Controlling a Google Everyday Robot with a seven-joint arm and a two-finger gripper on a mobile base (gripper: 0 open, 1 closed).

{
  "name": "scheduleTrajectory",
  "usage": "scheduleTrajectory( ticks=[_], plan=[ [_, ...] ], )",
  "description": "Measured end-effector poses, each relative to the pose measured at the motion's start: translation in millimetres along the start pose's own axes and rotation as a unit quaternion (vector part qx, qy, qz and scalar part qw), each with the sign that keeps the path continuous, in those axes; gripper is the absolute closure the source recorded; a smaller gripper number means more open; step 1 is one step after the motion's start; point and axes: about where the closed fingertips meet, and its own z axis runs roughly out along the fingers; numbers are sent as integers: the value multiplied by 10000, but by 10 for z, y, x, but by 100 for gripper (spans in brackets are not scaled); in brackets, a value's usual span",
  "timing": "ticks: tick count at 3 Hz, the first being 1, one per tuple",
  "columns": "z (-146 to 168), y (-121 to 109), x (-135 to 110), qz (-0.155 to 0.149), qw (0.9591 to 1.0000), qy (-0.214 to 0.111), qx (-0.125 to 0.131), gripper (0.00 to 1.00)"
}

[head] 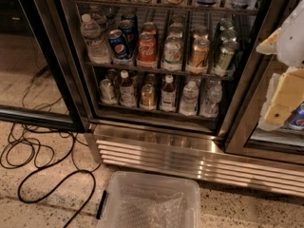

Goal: Pick water bottle from bottom shelf of fridge

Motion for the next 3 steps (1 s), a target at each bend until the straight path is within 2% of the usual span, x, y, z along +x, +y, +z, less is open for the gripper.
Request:
scheduleTrajectory(
  ticks=[1, 3],
  plan=[
    [1, 0, 0, 0, 10000, 0, 0, 0],
    [762, 181, 2, 313, 9987, -76, -396, 0]
  ],
)
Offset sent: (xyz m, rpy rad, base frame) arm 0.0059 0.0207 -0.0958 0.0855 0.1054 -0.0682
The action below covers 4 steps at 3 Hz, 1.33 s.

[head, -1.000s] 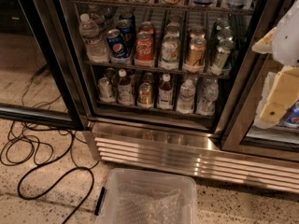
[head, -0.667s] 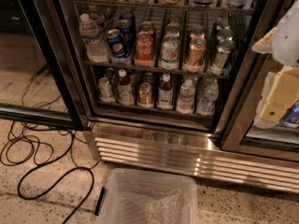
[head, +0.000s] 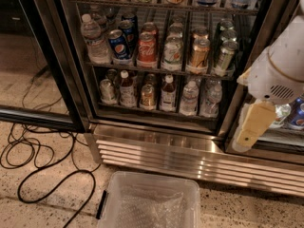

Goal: Pick water bottle from bottom shelf of fridge

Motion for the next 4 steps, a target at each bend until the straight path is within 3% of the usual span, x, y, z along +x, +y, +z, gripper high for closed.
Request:
scheduleTrajectory(
  ticks=[1, 3, 4],
  plan=[
    [458, 83, 39, 136, 9992, 23, -384, 0],
    [553, 151, -7, 221, 9993, -11, -289, 0],
    [1190, 221, -105, 516, 9980, 92, -359, 0]
  ],
)
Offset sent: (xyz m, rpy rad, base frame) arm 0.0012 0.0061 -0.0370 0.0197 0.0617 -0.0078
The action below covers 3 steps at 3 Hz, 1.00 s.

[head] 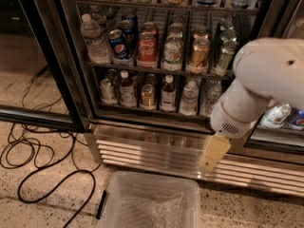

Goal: Pick water bottle from bottom shelf of fridge

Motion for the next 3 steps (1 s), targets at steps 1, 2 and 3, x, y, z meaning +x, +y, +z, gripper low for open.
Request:
scheduleTrajectory(
  ticks=[1, 2, 3],
  plan=[
    [694, -25, 15, 567, 9980, 256, -150, 0],
    [704, -21, 17, 921, 9953, 259, -142, 0],
    [775, 58, -5, 875, 9958, 197, -161, 0]
  ],
)
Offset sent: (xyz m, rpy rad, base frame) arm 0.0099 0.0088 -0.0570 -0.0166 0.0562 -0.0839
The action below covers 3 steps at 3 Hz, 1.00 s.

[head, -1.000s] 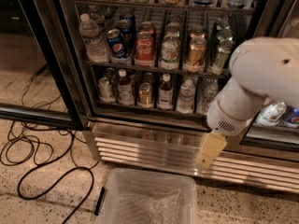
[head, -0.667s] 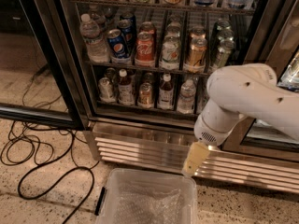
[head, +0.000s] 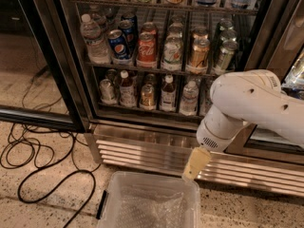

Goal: Pick water bottle from bottom shelf of fridge

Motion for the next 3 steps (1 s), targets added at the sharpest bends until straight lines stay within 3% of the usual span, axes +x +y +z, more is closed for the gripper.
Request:
scheduleTrajectory(
  ticks=[1, 2, 3],
  plan=[
    [331, -59, -28, 504, 9984, -253, -18, 0],
    [599, -302, -153, 1136, 9916, -605, 107, 0],
    [945, -501, -158, 1808, 9819, -568, -2, 0]
  ],
)
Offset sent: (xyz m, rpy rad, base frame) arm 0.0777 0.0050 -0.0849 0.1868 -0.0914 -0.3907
